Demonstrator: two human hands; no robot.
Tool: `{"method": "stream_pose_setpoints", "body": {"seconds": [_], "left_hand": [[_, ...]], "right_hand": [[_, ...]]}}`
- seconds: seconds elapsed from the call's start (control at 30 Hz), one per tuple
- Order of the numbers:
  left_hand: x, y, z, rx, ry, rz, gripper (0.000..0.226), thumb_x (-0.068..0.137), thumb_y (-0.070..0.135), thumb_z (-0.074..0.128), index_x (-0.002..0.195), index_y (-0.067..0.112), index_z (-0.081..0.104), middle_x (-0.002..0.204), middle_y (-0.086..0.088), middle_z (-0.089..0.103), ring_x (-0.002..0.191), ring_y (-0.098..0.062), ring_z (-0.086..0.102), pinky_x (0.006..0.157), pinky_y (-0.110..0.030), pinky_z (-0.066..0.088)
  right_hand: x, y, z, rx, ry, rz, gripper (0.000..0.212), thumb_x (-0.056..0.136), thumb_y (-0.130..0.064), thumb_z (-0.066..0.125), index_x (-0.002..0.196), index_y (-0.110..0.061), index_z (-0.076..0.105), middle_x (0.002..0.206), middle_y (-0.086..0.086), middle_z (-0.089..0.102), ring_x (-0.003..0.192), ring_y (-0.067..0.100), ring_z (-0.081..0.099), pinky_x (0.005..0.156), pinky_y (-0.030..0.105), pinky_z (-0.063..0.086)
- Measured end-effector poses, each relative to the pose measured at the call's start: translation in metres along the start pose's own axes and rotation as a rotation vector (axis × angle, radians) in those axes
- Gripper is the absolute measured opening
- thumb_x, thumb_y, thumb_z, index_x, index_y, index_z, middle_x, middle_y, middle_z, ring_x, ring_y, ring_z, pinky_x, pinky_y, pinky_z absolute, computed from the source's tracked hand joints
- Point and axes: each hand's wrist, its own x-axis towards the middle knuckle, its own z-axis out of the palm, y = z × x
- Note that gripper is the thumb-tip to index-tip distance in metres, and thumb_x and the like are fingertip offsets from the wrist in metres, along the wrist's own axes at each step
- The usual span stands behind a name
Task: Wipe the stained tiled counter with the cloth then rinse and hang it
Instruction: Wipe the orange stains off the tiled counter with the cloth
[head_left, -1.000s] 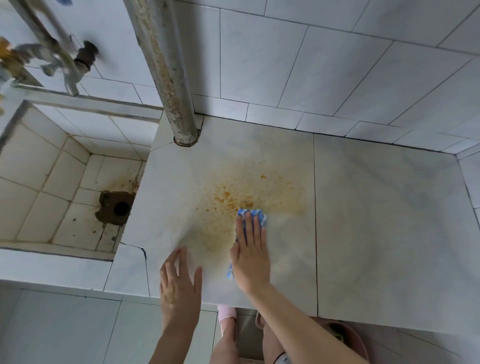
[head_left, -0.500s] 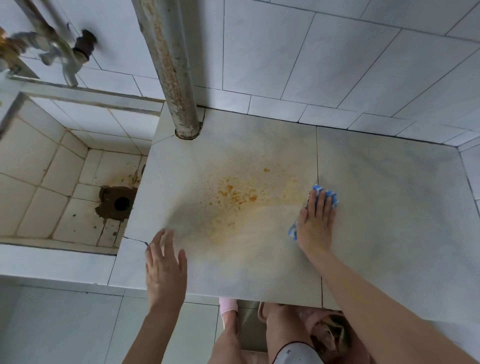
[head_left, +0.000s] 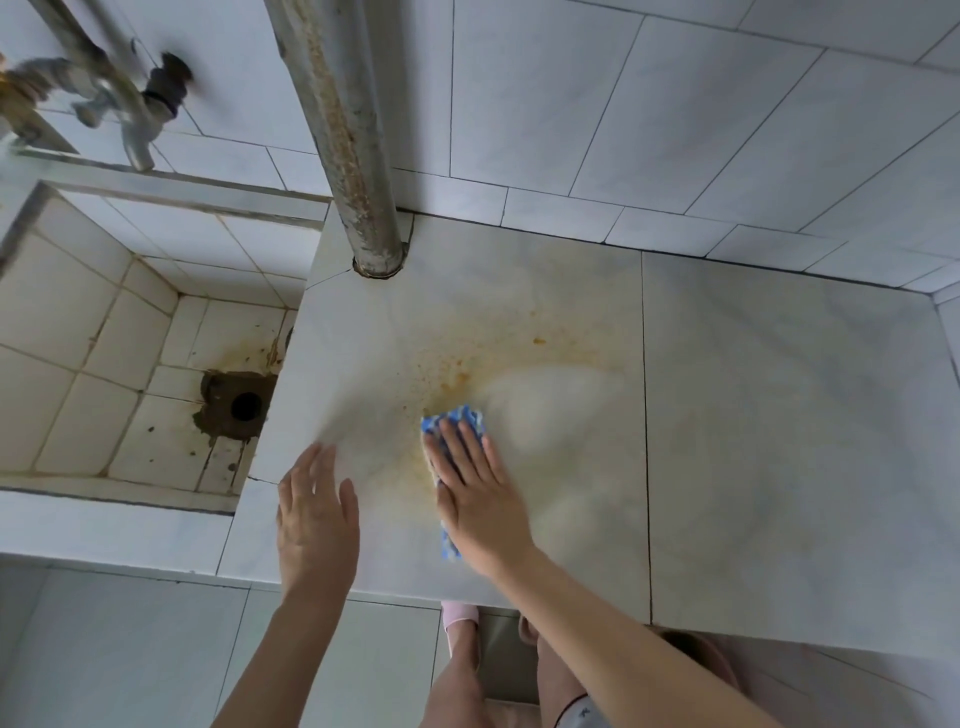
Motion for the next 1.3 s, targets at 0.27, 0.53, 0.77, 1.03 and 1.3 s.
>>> {"method": "stream_pose_setpoints", "body": {"seconds": [0.27,0.53,0.77,1.03,1.3], "left_hand": [[0.024,0.007,0.002,-0.003,-0.021,0.071,0.044,0.093,0.017,0.043,0.136,0.010,0.037,0.142,-0.010,0.038,0.130,-0.026,0.033,0.102,-0.044,0.039],[0.056,0.016,0.001,0.024,-0.042,0.107,0.043,0.095,0.019,0.040,0.136,0.008,0.037,0.143,-0.010,0.037,0.131,-0.025,0.032,0.105,-0.042,0.035],[0.068,0.020,-0.003,0.013,-0.036,0.104,0.041,0.095,0.017,0.041,0.135,0.006,0.040,0.142,-0.011,0.038,0.130,-0.027,0.033,0.106,-0.043,0.036],[0.081,0.028,-0.003,0.006,-0.035,0.101,0.040,0.095,0.017,0.040,0.134,0.007,0.040,0.142,-0.010,0.039,0.131,-0.026,0.032,0.106,-0.043,0.035],[0.094,0.032,0.001,0.016,-0.046,0.107,0.041,0.096,0.019,0.039,0.135,0.008,0.040,0.143,-0.009,0.037,0.131,-0.026,0.031,0.107,-0.043,0.034]], "right_hand": [[0.009,0.117,-0.026,-0.120,-0.023,0.296,0.053,0.090,-0.017,0.039,0.141,-0.004,0.036,0.152,0.013,0.027,0.141,0.033,0.025,0.117,0.042,0.008],[0.085,0.158,-0.048,0.017,-0.021,0.604,0.053,0.100,-0.022,0.013,0.149,-0.013,-0.004,0.158,0.008,-0.009,0.145,0.022,-0.012,0.116,0.035,-0.013],[0.096,0.074,-0.030,0.038,-0.012,0.204,0.060,0.091,-0.027,0.012,0.148,-0.011,0.023,0.155,0.010,0.020,0.144,0.029,0.016,0.115,0.039,0.002],[0.024,0.027,-0.015,-0.011,0.000,-0.163,0.052,0.098,-0.027,0.024,0.150,-0.024,0.019,0.156,-0.003,0.020,0.145,0.014,0.016,0.116,0.034,0.014],[0.085,0.156,-0.042,-0.064,0.016,0.279,0.059,0.092,-0.025,0.011,0.148,-0.009,0.021,0.156,0.011,0.016,0.144,0.029,0.013,0.115,0.033,-0.005]]}}
